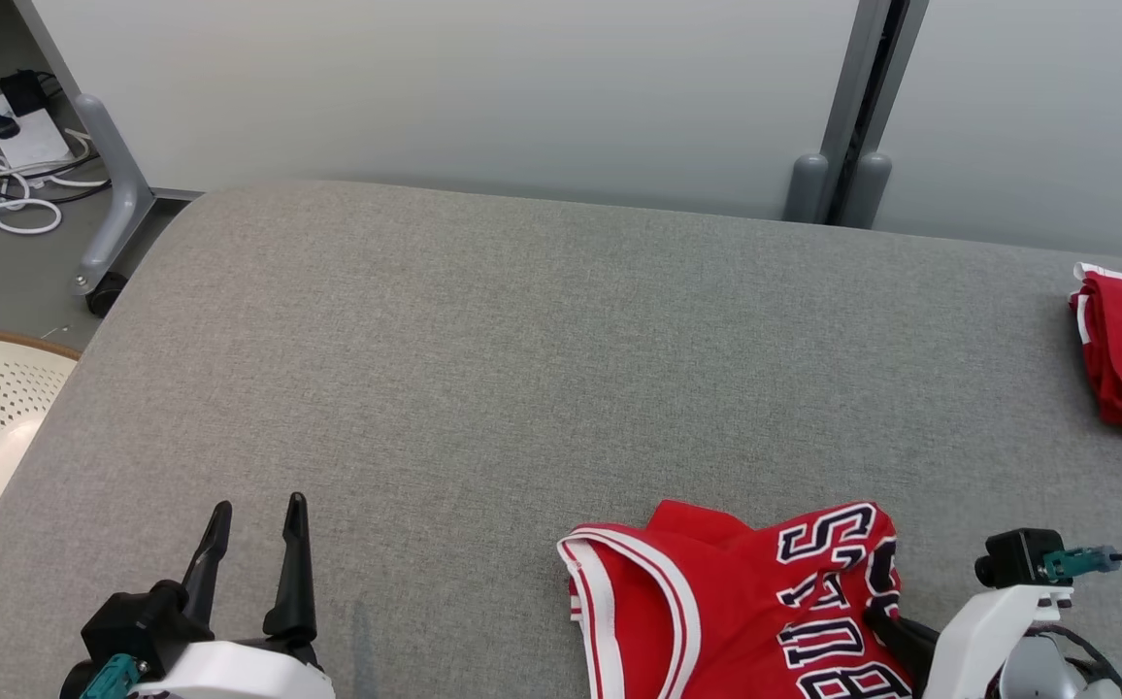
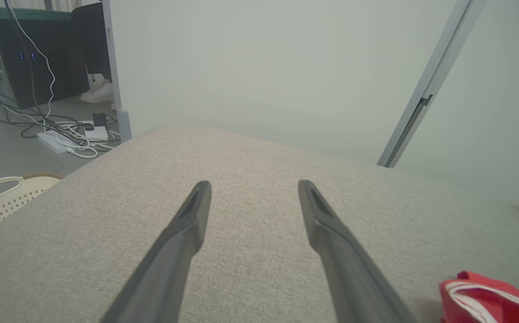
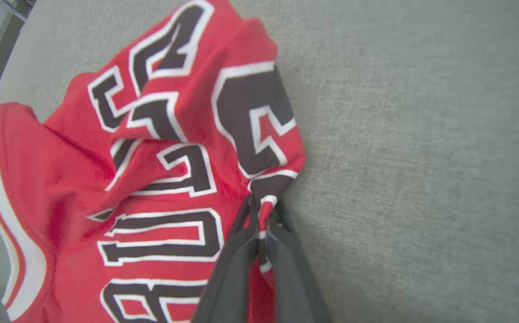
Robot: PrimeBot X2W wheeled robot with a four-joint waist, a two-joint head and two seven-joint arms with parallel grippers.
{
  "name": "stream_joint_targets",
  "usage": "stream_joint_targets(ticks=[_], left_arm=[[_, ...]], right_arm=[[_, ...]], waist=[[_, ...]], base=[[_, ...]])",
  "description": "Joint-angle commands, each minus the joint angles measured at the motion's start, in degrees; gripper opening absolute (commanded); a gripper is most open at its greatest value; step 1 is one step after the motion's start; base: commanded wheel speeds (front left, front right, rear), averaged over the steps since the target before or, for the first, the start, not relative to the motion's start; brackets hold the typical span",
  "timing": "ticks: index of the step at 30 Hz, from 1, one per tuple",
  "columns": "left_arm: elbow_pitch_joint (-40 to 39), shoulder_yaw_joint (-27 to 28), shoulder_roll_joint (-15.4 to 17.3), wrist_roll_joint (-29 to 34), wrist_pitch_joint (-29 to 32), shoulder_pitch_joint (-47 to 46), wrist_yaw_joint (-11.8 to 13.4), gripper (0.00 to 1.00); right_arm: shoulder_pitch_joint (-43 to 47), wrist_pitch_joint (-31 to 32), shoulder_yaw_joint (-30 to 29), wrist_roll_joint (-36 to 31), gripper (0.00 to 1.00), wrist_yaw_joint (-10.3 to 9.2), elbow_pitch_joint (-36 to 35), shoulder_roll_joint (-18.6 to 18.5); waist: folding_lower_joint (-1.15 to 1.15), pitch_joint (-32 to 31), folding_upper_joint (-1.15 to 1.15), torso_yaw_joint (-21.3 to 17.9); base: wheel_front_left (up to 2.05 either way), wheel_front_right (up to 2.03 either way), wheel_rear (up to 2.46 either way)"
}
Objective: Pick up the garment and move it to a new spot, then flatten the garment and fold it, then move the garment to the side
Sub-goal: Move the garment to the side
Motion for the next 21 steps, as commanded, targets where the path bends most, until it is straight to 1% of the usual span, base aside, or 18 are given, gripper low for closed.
stream_joint_targets(ticks=[1,5,9,11,15,18,21], left_arm=[[-0.1,0.2,0.1,0.2,-0.3,-1.2,-0.1,1.0],[-0.1,0.4,0.2,0.2,-0.3,-1.1,0.1,1.0],[0.0,0.2,0.1,0.2,-0.3,-0.9,0.1,1.0],[0.1,0.0,-0.1,0.1,-0.3,-1.1,-0.1,1.0],[0.6,-0.3,-0.4,-0.1,-0.3,-1.6,-0.3,1.0],[1.0,-0.5,-0.7,-0.1,-0.3,-1.4,-0.6,1.0],[1.2,-0.5,-1.3,0.1,-0.3,-2.2,-0.8,1.0]], right_arm=[[-1.1,-1.3,0.7,1.1,0.0,0.04,-1.2,-0.5],[-2.5,-3.3,2.1,3.0,0.0,0.04,-3.8,-1.3],[-6.2,-3.9,5.7,4.5,0.0,0.03,-7.9,-3.3],[-10.2,-1.7,8.8,6.3,0.0,0.03,-10.5,-5.0],[-16.5,2.9,12.4,10.0,0.0,0.03,-12.9,-7.1],[-21.1,7.3,13.3,15.1,0.0,0.03,-13.3,-7.9],[-25.9,10.6,13.1,18.9,0.0,0.03,-11.6,-8.9]], waist=[[0.0,0.0,0.0,-0.1],[0.0,-0.3,0.0,-0.4],[0.0,-1.0,0.0,-1.2],[0.0,-1.3,0.0,-1.8],[0.0,-1.5,0.0,-2.2],[0.0,-1.1,0.0,-2.4],[0.0,-0.2,0.0,-2.5]], base=[[0.0,0.0,0.0],[0.0,0.0,0.0],[0.0,0.0,0.0],[0.0,0.0,0.0],[0.0,0.0,0.0],[0.0,0.0,0.0],[0.0,0.0,0.0]])
